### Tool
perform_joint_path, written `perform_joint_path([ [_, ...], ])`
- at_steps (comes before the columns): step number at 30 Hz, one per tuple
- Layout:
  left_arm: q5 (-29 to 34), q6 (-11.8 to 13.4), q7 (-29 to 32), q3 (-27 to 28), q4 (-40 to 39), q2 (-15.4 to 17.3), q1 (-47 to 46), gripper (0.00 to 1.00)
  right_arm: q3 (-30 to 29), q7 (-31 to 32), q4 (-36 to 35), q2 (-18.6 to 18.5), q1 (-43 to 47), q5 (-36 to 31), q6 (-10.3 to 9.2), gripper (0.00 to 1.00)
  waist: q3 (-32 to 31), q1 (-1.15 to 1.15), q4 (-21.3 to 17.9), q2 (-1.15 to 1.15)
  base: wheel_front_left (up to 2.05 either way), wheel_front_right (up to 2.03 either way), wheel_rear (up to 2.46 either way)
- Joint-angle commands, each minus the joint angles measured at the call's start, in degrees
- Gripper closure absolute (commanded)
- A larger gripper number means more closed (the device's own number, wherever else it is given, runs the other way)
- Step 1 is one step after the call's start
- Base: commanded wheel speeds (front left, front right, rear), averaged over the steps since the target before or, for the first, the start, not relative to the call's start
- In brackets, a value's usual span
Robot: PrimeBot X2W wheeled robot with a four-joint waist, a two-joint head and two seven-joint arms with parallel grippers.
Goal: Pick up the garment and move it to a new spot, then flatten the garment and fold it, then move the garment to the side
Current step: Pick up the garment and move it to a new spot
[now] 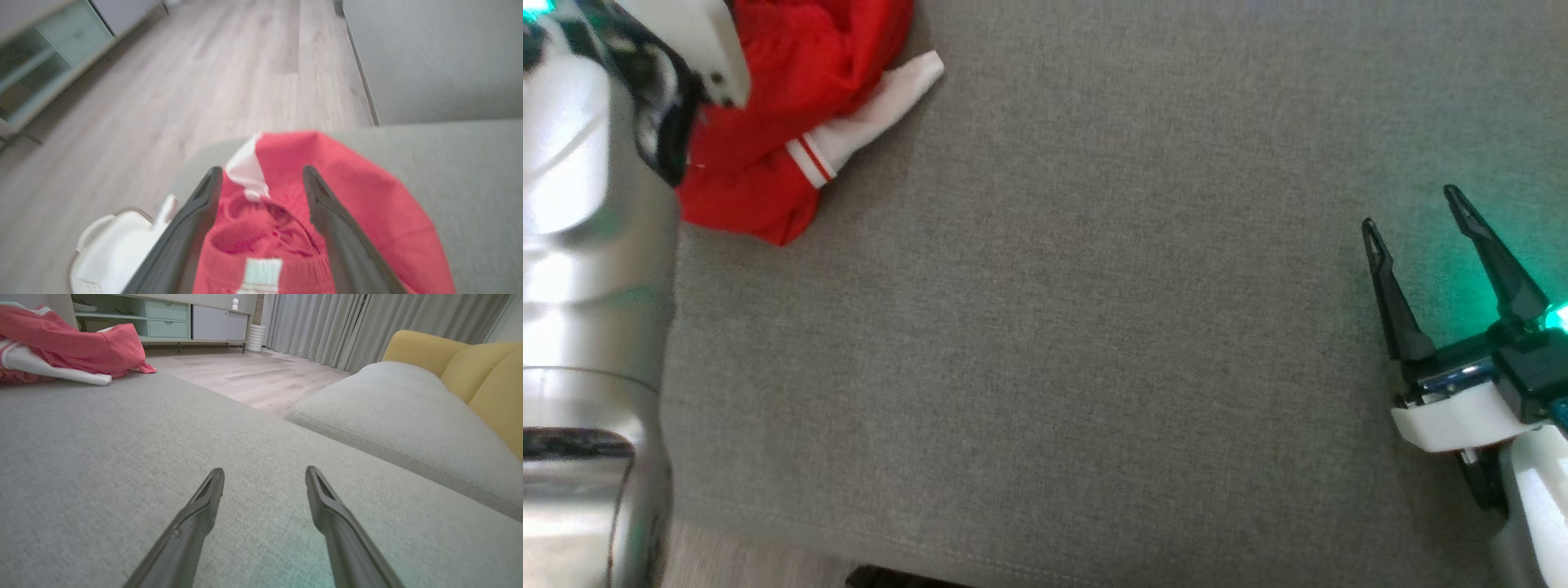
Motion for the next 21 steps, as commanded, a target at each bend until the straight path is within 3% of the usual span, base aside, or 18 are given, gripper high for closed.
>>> perform_joint_path([
  [1, -2.1, -0.3, 4.6, 0.6, 3.8, 2.0, -1.5, 0.00, 0.6, -0.6, -2.2, -1.4, 0.4, -0.3, -0.04, 0.00, 3.0, -0.02, -0.2, 0.00, 0.00, 0.00, 0.00],
  [3, -4.7, -0.3, 9.8, -1.0, 9.6, 1.0, -1.6, 0.00, 0.2, -0.6, -2.8, -1.8, 0.7, -0.4, -0.04, 0.00, 4.0, -0.02, -0.1, 0.00, 0.00, 0.00, 0.00],
  [8, -7.3, -0.3, 10.1, -3.2, 13.2, 0.2, -0.2, 0.00, -0.5, -0.6, -2.9, -2.0, 0.6, -0.5, -0.04, 0.00, 4.6, -0.02, 0.4, 0.00, 0.00, 0.00, 0.00],
  [9, -7.7, -0.3, 9.3, -4.0, 13.6, 0.2, 0.1, 0.75, -0.6, -0.6, -2.8, -2.0, 0.6, -0.5, -0.04, 0.00, 4.6, -0.02, 0.5, 0.00, 0.00, 0.00, 0.00],
  [10, -8.1, -0.3, 7.9, -4.7, 13.6, 0.3, 0.2, 1.00, -0.6, -0.6, -2.7, -2.0, 0.5, -0.6, -0.04, 0.00, 4.6, -0.02, 0.6, 0.00, 0.00, 0.00, 0.00],
  [16, -9.3, -0.3, -3.0, -6.9, 13.2, 2.0, -2.2, 1.00, 0.3, -0.6, -1.4, -0.8, -0.5, -0.2, -0.04, 0.00, 1.7, -0.02, 0.4, 0.00, 0.00, 0.00, 0.00],
  [21, -9.2, -0.3, -7.6, -9.7, 12.4, 3.9, -5.8, 1.00, 2.1, -0.6, 0.4, 2.3, -1.1, 0.4, -0.04, 0.00, -3.5, -0.02, -1.8, 0.00, 0.00, 0.00, 0.00],
])
